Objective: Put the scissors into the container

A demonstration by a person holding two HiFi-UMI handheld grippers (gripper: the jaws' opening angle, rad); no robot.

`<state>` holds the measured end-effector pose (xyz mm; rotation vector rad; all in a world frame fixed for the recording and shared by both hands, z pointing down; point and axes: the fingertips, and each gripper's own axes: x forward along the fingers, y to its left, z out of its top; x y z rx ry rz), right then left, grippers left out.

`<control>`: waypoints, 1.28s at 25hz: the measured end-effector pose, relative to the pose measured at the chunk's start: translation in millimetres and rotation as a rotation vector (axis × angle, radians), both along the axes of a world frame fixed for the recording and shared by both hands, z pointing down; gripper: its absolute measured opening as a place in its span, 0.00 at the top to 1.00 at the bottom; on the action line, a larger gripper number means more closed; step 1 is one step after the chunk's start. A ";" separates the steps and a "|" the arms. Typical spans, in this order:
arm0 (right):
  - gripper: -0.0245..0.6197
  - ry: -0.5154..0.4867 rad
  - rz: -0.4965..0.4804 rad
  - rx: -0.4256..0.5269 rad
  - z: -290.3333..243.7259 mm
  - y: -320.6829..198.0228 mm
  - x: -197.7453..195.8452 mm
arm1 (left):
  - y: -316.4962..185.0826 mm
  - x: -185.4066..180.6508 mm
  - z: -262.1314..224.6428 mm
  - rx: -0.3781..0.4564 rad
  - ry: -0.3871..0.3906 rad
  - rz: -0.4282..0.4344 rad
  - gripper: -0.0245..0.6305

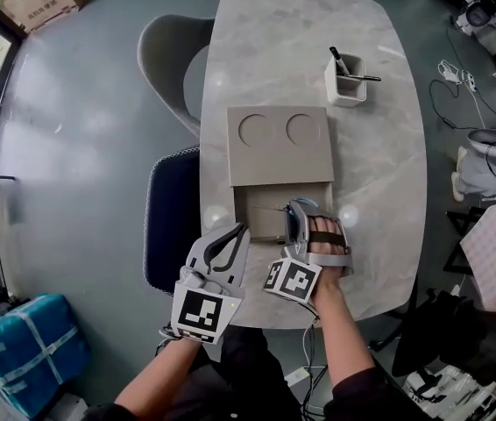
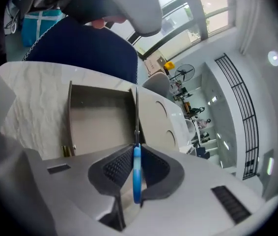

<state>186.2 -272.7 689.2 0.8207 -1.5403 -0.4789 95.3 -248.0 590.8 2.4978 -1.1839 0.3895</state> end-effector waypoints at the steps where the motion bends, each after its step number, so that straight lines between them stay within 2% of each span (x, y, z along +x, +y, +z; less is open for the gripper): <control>1: 0.90 0.014 -0.021 -0.005 4.1 -2.2 -1.3 | -1.2 -0.5 2.8 -0.003 -0.002 -0.002 0.93; 7: 0.90 0.071 -0.135 -0.054 25.7 -4.6 -7.9 | -1.7 -1.4 16.8 -0.025 -0.011 -0.009 0.93; 15: 0.90 0.119 -0.230 -0.115 53.3 3.9 -9.4 | -4.9 2.3 25.0 -0.035 -0.009 -0.025 0.93; 23: 0.87 0.051 -0.252 -0.165 60.3 4.8 -10.3 | -6.7 4.3 20.1 -0.030 -0.009 -0.035 0.93; 26: 0.85 -0.008 -0.226 -0.223 61.2 6.2 -9.4 | -6.6 3.6 19.7 -0.029 -0.012 -0.035 0.93; 29: 0.79 -0.079 -0.188 -0.288 61.3 9.5 -7.9 | -5.4 2.7 20.3 -0.033 -0.016 -0.036 0.93; 32: 0.72 -0.129 -0.167 -0.316 57.1 10.3 -8.2 | -5.2 3.6 19.4 -0.035 -0.018 -0.033 0.93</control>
